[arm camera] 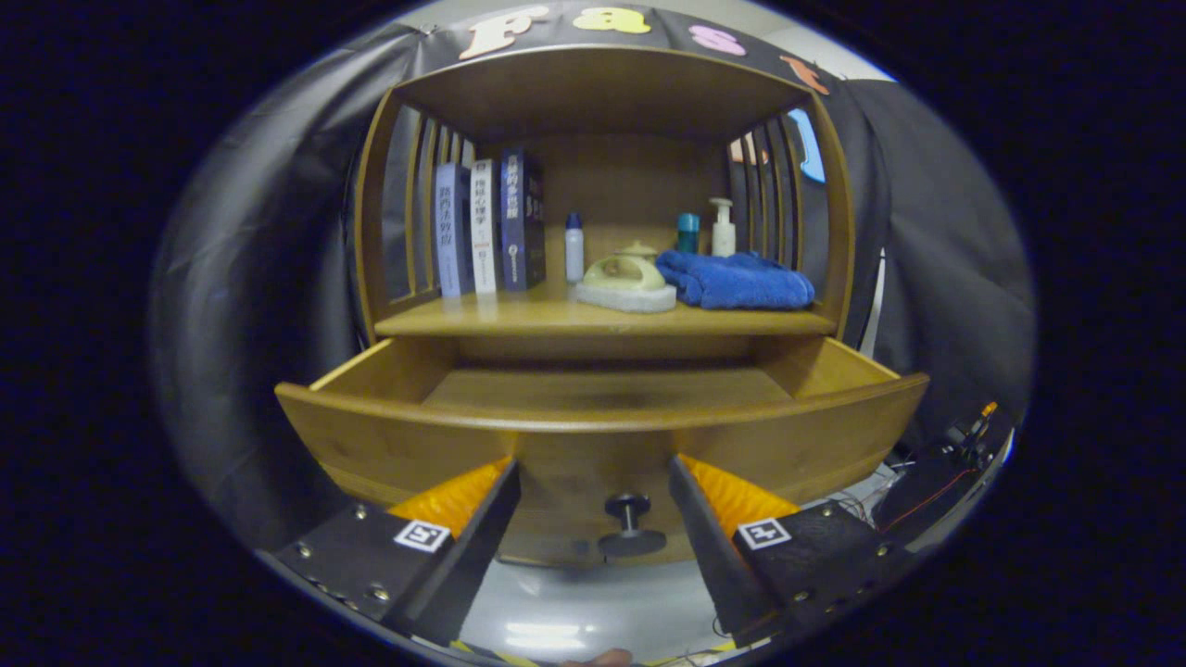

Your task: Pull open the drawer, take out the items inside it, and place them on the countertop above the cabinet.

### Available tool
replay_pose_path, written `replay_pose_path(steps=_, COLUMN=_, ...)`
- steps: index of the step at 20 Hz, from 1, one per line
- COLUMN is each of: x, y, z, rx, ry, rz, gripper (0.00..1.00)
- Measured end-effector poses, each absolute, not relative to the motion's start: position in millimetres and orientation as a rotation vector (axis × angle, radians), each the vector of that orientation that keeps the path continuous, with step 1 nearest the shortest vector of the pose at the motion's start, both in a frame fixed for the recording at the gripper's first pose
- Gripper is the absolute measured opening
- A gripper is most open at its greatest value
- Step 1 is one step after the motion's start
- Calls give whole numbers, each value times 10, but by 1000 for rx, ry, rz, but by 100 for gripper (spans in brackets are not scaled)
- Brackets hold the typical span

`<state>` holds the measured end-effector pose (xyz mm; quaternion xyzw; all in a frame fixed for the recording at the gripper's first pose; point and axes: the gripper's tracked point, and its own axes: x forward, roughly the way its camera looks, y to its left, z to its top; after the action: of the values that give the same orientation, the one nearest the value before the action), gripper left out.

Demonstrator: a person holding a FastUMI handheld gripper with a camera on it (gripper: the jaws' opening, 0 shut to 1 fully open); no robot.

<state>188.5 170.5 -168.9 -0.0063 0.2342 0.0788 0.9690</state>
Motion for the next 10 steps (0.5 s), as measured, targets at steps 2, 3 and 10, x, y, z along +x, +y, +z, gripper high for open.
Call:
replay_pose_path(steps=2, x=2015, y=1735, z=-1727, rx=-6, ry=472, rz=161, gripper=97)
replay_pose_path(steps=3, x=2130, y=1754, z=-1729, rx=0, ry=468, rz=162, gripper=98)
replay_pose_path(steps=10, x=2603, y=1860, z=-1810, rx=13, ry=474, rz=164, gripper=98)
